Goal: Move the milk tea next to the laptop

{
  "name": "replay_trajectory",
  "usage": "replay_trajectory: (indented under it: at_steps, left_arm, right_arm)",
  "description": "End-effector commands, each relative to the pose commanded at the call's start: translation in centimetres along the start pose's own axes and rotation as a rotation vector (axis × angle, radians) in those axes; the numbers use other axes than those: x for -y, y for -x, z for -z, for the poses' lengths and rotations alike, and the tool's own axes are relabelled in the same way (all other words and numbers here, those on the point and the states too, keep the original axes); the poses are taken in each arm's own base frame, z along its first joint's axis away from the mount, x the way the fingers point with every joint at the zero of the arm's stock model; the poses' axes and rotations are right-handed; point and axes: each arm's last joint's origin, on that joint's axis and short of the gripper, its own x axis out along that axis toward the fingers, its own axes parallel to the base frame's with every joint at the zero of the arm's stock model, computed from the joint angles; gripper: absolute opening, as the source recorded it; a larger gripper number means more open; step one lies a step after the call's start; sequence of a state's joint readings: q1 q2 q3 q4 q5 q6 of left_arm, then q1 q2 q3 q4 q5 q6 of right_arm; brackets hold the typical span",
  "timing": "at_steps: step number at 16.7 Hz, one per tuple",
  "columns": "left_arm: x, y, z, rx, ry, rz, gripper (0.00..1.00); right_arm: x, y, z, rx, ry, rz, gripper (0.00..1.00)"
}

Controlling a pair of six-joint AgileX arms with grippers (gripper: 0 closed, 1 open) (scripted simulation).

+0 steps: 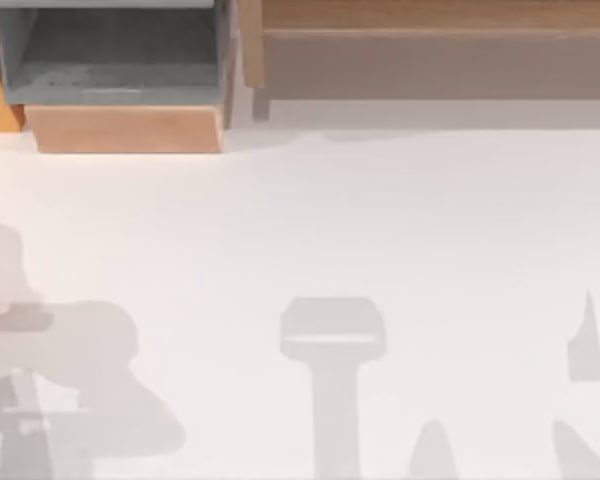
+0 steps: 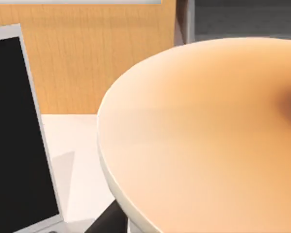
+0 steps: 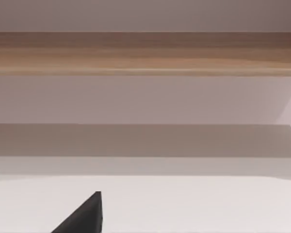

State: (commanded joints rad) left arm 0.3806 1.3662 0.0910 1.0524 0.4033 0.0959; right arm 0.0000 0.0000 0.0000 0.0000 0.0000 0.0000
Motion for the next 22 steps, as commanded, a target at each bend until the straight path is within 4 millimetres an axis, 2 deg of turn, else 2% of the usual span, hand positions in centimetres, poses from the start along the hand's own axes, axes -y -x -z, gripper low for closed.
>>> replay_trajectory:
  at_steps: [4,17,22]
  left_arm:
    - [0.00,0.00,0.00,0.000,0.000,0.000,0.00]
    - [0.00,0.00,0.00,0.000,0.000,0.000,0.98]
    - [0.00,0.00,0.00,0.000,0.000,0.000,1.00]
  right_arm:
    - [0.00,0.00,0.00,0.000,0.000,0.000,1.00]
    - [0.00,0.00,0.00,0.000,0.000,0.000,1.00]
    - [0.00,0.00,0.00,0.000,0.000,0.000,1.00]
